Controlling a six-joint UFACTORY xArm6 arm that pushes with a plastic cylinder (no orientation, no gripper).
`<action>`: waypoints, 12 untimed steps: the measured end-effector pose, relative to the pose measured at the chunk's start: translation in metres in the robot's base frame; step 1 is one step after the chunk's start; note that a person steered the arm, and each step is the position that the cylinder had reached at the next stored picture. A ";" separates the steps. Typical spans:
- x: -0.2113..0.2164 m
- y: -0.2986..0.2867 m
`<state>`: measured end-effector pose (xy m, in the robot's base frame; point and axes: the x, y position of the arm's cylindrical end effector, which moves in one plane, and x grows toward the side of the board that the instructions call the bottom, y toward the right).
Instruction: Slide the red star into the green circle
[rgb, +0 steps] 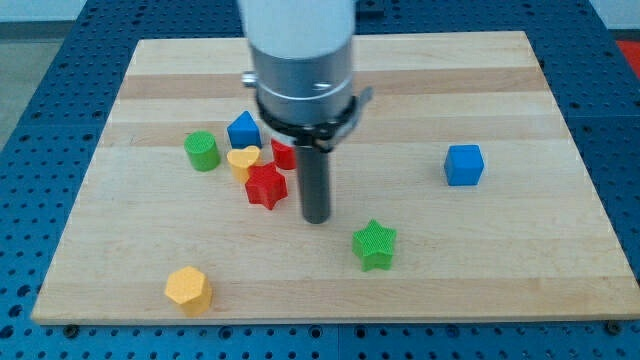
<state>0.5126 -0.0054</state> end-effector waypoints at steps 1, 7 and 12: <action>-0.027 0.031; -0.027 0.005; -0.033 -0.039</action>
<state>0.4798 -0.0440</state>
